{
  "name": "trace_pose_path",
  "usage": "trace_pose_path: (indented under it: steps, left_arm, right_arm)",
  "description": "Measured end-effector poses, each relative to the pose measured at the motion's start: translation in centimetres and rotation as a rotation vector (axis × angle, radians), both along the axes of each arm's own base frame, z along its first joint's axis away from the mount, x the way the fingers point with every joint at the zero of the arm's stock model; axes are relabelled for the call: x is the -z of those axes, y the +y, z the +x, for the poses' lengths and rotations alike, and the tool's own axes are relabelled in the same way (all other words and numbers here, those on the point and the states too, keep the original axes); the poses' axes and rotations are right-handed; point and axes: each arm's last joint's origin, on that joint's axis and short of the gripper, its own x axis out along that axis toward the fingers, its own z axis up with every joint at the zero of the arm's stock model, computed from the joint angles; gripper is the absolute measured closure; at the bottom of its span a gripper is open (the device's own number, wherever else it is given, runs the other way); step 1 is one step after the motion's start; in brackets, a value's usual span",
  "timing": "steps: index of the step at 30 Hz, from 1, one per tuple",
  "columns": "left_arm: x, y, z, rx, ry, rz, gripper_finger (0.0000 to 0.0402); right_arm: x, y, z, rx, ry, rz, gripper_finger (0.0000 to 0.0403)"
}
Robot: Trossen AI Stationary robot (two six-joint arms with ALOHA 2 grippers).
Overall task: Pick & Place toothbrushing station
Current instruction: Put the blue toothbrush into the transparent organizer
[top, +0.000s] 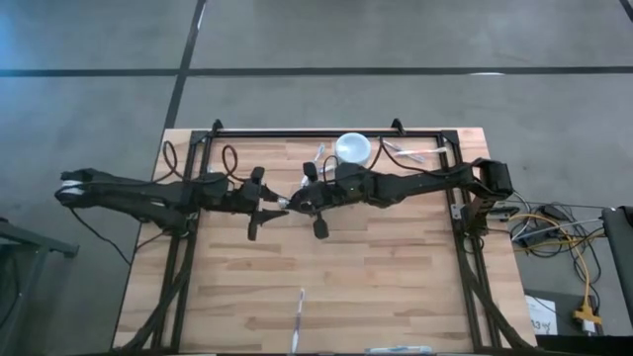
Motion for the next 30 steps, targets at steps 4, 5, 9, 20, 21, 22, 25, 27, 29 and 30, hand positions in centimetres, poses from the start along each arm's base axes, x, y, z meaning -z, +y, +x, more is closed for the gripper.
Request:
trace_pose_path:
  steps: [4,5,9,20,21,22,25,27,29,30]
  left_arm:
    - [-0.2,-0.1,0.4,0.048,-0.003,0.022,0.0376]
    - [-0.2,-0.1,0.5,0.052,-0.001,0.027,0.0376]
    - [-0.8,-0.1,0.6,0.051,-0.005,0.034,0.0376]
    - [-1.6,-0.1,0.2,0.045,-0.043,0.034,0.0376]
    - [-1.5,0.0,0.2,0.042,-0.046,0.033,0.0376]
    - [-1.5,0.0,0.2,0.032,-0.046,0.032,0.0376]
    - [-1.7,0.3,-0.1,0.005,-0.058,0.033,0.0376]
    - [-1.8,0.4,-0.3,-0.002,-0.063,0.034,0.0376]
    - [-1.5,0.4,-0.7,-0.003,-0.058,0.037,0.0376]
    - [-1.3,0.4,-0.9,-0.003,-0.060,0.038,0.0376]
  right_arm:
    - [0.0,-0.2,0.0,0.002,-0.006,-0.020,0.0394]
    - [0.0,-0.2,0.0,0.002,-0.006,-0.021,0.0394]
    - [-0.2,-0.5,-0.2,-0.026,-0.005,-0.034,0.0387]
    - [-3.0,-1.8,-3.1,-0.021,0.091,0.070,0.0243]
    - [-3.5,-1.9,-3.5,-0.018,0.095,0.073,0.0234]
    - [-3.9,-2.0,-3.9,-0.012,0.102,0.082,0.0225]
    - [-4.6,-2.1,-5.2,-0.013,0.142,0.115,0.0208]
    - [-4.8,-2.1,-6.1,-0.049,0.180,0.137,0.0204]
    - [-5.0,-1.8,-7.1,-0.098,0.196,0.157,0.0203]
    - [-4.9,-1.7,-7.6,-0.117,0.197,0.161,0.0203]
